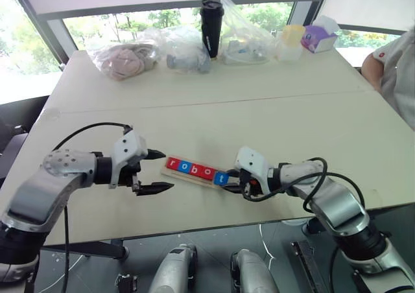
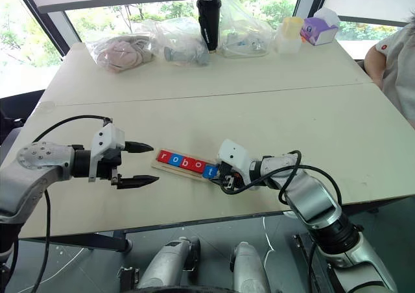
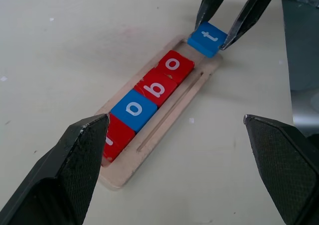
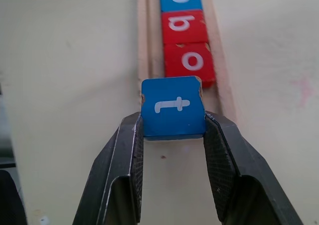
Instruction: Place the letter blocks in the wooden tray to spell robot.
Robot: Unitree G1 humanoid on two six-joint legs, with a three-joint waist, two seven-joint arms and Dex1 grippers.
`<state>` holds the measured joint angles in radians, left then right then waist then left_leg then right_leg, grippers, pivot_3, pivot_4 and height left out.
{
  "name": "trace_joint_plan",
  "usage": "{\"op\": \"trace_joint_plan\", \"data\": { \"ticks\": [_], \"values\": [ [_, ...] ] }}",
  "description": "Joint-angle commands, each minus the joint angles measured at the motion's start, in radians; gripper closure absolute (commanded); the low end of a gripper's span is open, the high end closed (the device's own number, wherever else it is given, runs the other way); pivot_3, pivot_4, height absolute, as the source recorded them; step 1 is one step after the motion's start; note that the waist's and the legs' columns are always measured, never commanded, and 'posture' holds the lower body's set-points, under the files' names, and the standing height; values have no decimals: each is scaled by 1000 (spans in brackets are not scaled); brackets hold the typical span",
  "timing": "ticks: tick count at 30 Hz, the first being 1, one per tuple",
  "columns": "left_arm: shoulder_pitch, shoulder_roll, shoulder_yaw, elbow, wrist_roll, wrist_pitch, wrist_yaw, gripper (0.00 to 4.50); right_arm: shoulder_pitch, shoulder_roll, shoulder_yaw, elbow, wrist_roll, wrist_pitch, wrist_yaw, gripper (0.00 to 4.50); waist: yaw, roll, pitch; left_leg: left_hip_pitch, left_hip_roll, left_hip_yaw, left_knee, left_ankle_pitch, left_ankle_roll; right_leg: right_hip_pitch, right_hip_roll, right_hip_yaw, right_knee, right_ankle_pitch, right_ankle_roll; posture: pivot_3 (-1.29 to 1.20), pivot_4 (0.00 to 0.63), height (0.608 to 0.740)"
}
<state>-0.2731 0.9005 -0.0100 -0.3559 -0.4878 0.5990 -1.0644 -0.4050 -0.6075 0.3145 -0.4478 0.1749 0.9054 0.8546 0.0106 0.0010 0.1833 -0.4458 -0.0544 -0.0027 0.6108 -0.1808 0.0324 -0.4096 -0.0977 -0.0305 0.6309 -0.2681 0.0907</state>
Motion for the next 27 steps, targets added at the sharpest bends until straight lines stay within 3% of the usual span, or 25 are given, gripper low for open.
{"op": "trace_joint_plan", "data": {
  "ticks": [1,27],
  "values": [
    [-12,0,7,-33,-1,-6,4,0,-19,-11,6,-26,5,-6,-10,3381,0,0,0,0,0,0,0,0,0,0,0,0,0,0,0,0,150,740],
    [1,-25,7,-66,-9,18,47,0,-94,33,68,101,-7,-78,-23,3381,0,0,0,0,0,0,1,0,0,1,1,0,1,0,0,0,150,740]
  ]
}}
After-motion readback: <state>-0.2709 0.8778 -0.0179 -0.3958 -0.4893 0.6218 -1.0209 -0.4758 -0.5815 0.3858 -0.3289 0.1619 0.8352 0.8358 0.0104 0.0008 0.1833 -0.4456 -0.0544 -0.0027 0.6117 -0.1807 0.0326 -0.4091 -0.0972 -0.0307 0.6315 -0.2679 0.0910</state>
